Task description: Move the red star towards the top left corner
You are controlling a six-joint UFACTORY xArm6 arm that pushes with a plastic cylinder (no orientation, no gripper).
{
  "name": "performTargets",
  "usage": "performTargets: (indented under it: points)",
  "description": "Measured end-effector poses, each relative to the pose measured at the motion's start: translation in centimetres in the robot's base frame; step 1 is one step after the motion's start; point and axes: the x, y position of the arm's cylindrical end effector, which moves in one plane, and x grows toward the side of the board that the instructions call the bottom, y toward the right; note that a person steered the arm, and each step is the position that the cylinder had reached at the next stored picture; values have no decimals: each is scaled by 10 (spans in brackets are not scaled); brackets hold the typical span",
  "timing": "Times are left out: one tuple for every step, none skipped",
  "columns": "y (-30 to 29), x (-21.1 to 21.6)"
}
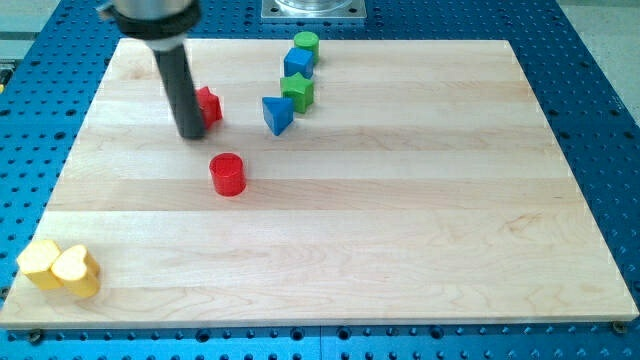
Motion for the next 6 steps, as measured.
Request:
performTargets:
  points:
    - [35, 66]
    - [41, 26]
    - [-8, -48]
    - [-20, -54]
    - [20, -39]
    - [14, -80]
